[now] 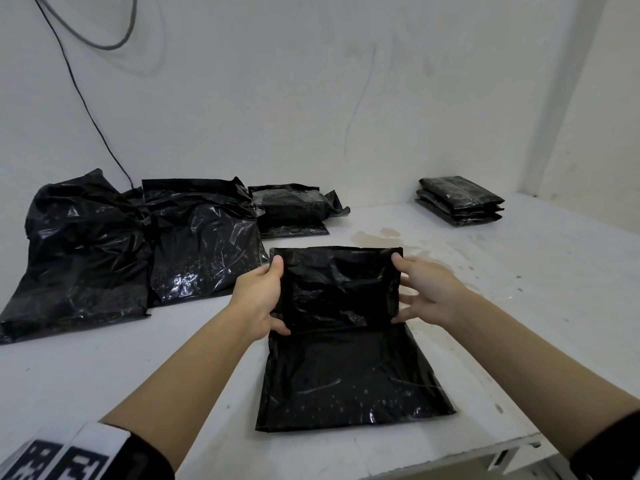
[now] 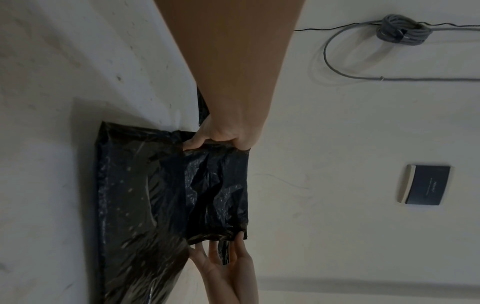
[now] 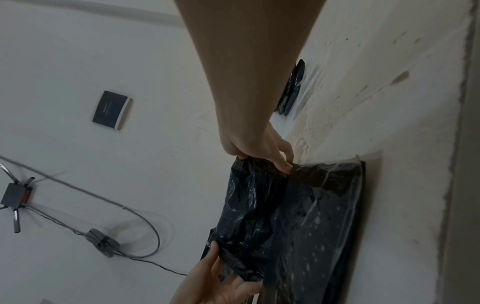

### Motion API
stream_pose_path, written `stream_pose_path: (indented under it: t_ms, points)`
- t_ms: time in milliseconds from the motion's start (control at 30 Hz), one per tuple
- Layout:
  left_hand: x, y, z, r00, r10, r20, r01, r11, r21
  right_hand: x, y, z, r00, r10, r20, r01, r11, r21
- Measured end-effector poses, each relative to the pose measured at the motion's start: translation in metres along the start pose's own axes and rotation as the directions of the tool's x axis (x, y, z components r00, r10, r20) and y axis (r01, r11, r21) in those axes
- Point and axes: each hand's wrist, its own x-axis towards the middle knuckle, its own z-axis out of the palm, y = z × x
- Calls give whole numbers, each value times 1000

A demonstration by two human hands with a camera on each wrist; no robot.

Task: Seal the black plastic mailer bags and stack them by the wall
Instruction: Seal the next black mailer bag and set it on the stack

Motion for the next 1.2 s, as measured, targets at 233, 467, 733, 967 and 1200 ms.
stream_pose_path:
  t_ms: [233,467,733,967,1200]
  points:
    - [2,0,2,999,13,-42,-16,998,-62,0,-2,3,998,-1,-63,3,1000,20]
    - [-2,0,0,998,-20,-61,12,990,-141,0,-1,2,994,11,-108,-7,999,42]
    - [-16,3,-9,999,-39,-8,36,970,-240,-9,-2,-1,997,6,-71,10,974,228]
    - [-33,2,-14,1000,-14,22,21,945,-326,-21,4,-13,998,-62,29,51,957,287]
    - [-38,-13,-14,975,131,179,-111,987,-116,-32,20,-10,960,-248,134,248,969,17]
